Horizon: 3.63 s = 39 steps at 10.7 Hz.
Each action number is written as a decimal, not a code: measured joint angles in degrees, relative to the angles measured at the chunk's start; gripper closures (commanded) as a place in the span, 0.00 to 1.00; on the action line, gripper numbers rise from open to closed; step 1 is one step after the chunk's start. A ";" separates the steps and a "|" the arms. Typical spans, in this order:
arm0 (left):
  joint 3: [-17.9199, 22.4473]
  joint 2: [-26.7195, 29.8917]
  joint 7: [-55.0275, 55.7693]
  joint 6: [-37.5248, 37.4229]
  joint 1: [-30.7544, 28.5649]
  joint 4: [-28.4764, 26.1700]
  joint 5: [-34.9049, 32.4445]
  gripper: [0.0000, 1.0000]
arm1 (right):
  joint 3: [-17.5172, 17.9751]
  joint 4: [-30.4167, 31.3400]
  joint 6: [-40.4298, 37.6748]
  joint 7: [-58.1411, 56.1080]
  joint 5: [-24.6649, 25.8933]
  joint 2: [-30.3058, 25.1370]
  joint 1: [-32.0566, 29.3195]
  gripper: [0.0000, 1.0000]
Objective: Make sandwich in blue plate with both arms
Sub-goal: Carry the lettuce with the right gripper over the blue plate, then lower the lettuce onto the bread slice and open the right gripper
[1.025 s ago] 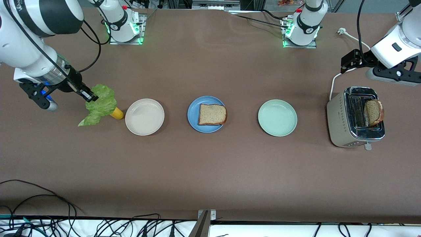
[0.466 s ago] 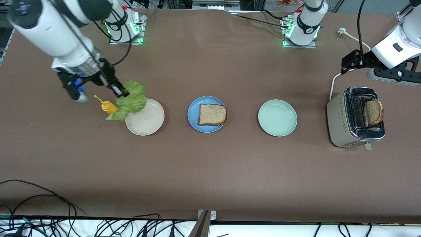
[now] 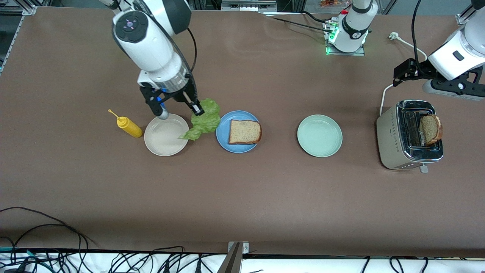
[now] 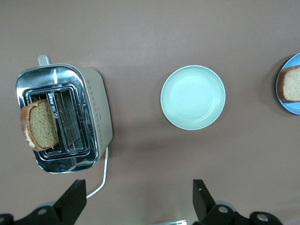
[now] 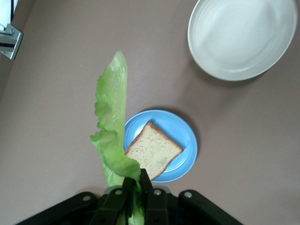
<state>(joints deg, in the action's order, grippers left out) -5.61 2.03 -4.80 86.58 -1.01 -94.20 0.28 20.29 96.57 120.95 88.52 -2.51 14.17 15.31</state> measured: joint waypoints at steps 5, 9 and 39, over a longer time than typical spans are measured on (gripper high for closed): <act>-0.03 -0.01 0.00 0.27 -0.01 0.02 0.00 0.00 | -0.06 0.06 13.37 8.11 1.07 9.59 7.31 1.00; -0.02 -0.03 0.00 0.33 -0.06 0.03 0.00 0.00 | -0.12 0.09 17.52 12.40 2.24 17.58 10.90 1.00; -0.08 -0.06 0.00 0.53 -0.12 0.03 0.00 0.00 | -2.12 -18.07 -1.44 14.61 7.16 25.52 11.92 0.00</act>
<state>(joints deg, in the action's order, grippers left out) -5.69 1.96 -4.80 87.11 -1.13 -94.17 0.28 18.17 78.50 119.51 103.13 4.65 39.69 27.23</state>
